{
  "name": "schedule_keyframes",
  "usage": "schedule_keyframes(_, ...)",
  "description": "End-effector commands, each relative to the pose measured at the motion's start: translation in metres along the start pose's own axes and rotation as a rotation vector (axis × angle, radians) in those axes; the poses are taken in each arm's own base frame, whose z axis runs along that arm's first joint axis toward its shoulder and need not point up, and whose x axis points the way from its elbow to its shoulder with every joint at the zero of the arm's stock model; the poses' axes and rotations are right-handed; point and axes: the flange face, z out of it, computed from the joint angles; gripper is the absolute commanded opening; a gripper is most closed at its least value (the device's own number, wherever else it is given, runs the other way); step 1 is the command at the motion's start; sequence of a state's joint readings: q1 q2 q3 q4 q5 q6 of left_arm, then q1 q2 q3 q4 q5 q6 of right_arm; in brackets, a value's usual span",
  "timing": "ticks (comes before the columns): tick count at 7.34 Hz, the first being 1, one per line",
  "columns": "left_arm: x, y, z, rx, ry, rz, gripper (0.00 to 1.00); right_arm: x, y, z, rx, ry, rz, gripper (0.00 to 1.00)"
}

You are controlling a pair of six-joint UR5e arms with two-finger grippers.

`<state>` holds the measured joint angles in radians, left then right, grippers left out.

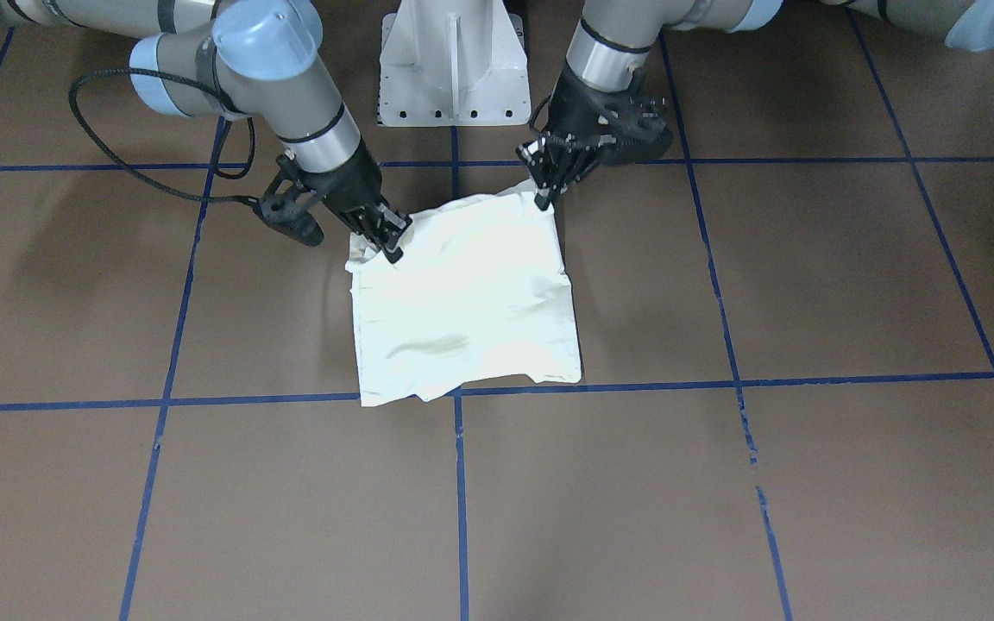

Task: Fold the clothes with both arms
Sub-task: 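Lift the near edge with both grippers and fold it toward the far edge, then release the shirt and raise both grippers away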

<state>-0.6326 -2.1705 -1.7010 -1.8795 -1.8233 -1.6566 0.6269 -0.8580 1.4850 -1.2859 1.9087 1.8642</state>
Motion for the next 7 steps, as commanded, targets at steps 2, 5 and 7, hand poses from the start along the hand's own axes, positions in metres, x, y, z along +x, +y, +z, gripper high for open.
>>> schedule_keyframes(2, 0.005, -0.059, 0.036, 0.066, -0.040, 0.076, 0.99, -0.008, -0.056, 0.036, 0.014, 0.002, -0.075, 1.00)
schedule_keyframes(5, 0.004, -0.071, 0.025, 0.074, 0.007, 0.114, 1.00, -0.010, -0.124, -0.014, -0.076, -0.015, -0.114, 1.00)
schedule_keyframes(7, -0.025, -0.054, 0.009, 0.060, 0.171, 0.173, 1.00, 0.016, -0.156, -0.038, -0.046, -0.032, -0.207, 1.00)
